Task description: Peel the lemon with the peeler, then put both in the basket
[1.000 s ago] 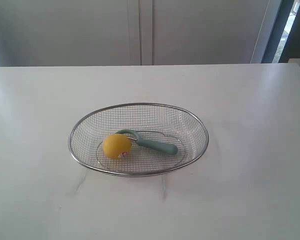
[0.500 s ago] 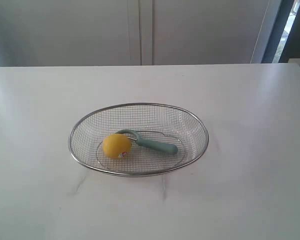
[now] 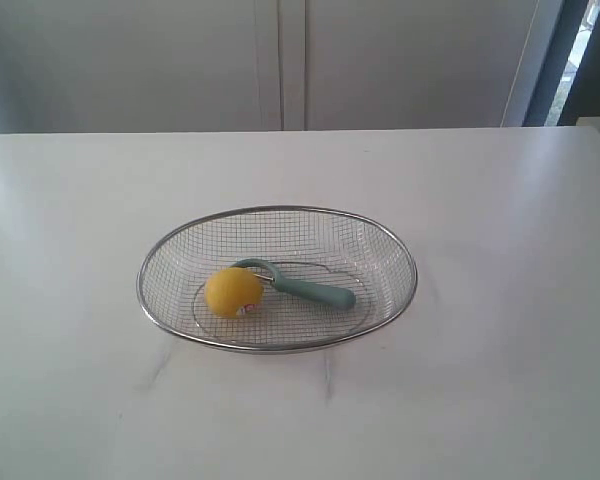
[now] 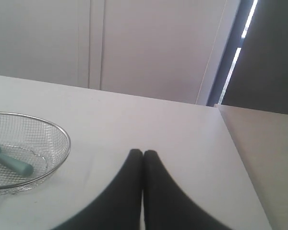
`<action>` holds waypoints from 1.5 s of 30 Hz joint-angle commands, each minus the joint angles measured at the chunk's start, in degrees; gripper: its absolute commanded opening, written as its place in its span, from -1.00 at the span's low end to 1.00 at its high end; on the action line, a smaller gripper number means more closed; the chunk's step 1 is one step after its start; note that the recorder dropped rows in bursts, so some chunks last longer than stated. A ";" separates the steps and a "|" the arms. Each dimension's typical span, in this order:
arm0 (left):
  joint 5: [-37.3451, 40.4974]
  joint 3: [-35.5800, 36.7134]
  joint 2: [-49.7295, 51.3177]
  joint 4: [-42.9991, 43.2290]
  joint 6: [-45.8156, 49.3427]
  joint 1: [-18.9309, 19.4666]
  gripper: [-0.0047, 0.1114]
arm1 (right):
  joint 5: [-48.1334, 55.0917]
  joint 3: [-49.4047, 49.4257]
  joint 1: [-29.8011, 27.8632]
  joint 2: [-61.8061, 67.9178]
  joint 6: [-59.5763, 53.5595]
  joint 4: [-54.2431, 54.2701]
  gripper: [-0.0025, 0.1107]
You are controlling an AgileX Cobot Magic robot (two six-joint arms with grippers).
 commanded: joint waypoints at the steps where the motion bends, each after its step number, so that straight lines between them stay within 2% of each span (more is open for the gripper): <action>1: 0.22 0.54 -0.25 -0.62 0.14 0.08 -0.92 | -0.55 0.31 -0.26 -0.26 4.89 0.02 -0.96; 13: 0.22 0.54 -0.25 -0.62 0.14 0.08 -0.92 | -2.92 1.61 -0.26 -0.26 5.54 -0.92 -0.96; 22: 0.22 0.54 -0.25 -0.62 0.14 0.08 -0.92 | -9.64 9.92 -0.26 -0.26 5.54 -1.16 -0.96; 27: 0.22 0.54 -0.25 -0.62 0.14 0.08 -0.92 | -17.13 16.07 -0.26 -0.26 5.54 -1.16 -0.96; 33: 0.22 0.54 -0.25 -0.62 0.14 0.08 -0.92 | -17.42 21.91 -0.26 -0.26 5.54 -1.16 -0.96; 37: 0.22 0.54 -0.25 -0.62 0.14 0.08 -0.92 | -23.40 25.18 -0.26 -0.26 5.54 -1.16 -0.96; 45: 0.22 0.54 -0.25 -0.62 0.14 0.08 -0.92 | -22.65 28.99 -0.26 -0.26 5.54 -1.16 -0.96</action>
